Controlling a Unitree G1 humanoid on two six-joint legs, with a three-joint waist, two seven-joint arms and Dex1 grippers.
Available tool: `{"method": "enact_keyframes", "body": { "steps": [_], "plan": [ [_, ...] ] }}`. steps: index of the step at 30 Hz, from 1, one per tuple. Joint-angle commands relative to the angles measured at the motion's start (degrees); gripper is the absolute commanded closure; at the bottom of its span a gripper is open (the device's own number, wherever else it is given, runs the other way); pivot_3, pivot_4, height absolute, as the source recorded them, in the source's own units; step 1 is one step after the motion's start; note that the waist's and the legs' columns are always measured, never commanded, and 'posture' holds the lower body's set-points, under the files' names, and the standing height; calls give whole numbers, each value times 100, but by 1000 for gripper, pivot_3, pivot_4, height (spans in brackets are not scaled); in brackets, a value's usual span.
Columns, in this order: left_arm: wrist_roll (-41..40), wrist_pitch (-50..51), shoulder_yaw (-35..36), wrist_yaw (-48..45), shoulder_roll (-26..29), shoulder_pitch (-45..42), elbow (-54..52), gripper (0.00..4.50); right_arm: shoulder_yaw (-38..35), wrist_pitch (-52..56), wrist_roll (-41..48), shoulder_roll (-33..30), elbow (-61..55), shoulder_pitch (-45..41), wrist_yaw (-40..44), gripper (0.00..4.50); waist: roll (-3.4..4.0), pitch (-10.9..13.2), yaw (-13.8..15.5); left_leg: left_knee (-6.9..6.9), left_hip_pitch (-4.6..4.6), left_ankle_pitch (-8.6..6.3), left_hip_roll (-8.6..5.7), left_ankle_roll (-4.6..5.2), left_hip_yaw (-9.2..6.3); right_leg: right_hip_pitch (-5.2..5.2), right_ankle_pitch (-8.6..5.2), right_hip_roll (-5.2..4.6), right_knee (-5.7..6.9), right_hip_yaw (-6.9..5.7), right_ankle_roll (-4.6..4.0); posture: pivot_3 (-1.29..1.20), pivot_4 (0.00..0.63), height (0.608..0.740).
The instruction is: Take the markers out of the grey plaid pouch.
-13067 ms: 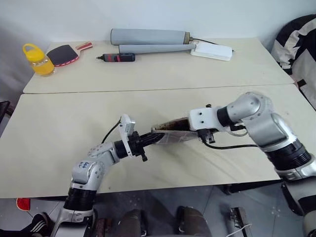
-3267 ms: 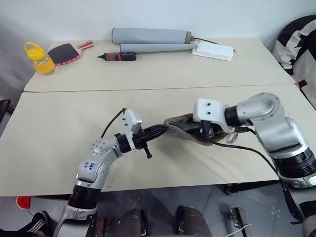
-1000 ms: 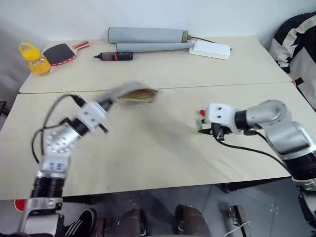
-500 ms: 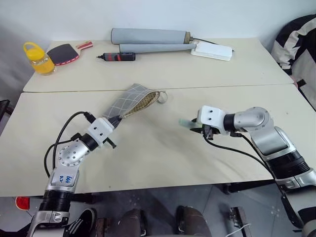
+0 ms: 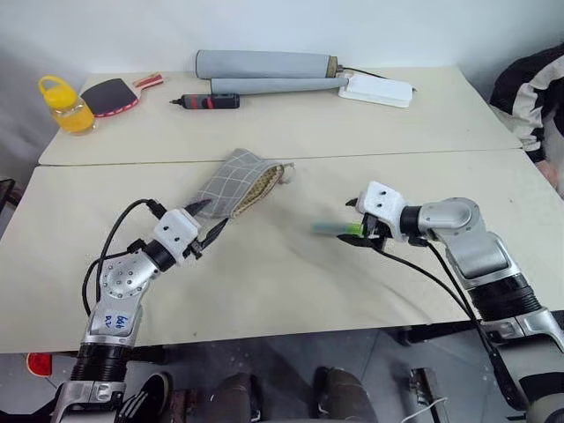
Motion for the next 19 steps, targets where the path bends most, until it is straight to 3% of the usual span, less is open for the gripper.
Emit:
{"method": "enact_keyframes", "body": {
  "steps": [1, 7, 11, 19],
  "plan": [
    [-819, 519, 512, -180, 124, 422, -884, 1315, -988, 427, 1064, 156, -686, 318, -9, 418, 0, 0, 3, -2, -1, 0, 1, 0, -3, 0, 0, 1, -3, -2, 0, 0, 150, 740],
    [-1587, 1432, 1087, -295, 331, 1434, -2076, 1315, -1859, -120, 1594, 40, -1589, 1899, 140, 418, 0, 0, 92, -8, -2, -7, -3, -2, -16, 6, 0, 1, -13, -9, 1, 0, 150, 740],
    [-1735, 1568, 1859, -277, 411, 2104, -1968, 1315, -2606, -1302, 1476, 197, -1474, 3395, 1, 418, 1, 0, 158, -8, 7, -11, -1, 0, -9, 17, 0, 5, -27, -5, 1, 0, 150, 740],
    [-1715, 1444, 2345, -403, 397, 2419, -1243, 1315, -3216, -2568, 1473, 284, -509, 4001, -333, 418, 2, 0, 136, -8, 36, -16, 3, 4, 25, 20, -2, 5, -47, 34, -10, 0, 150, 740]
  ]
}}
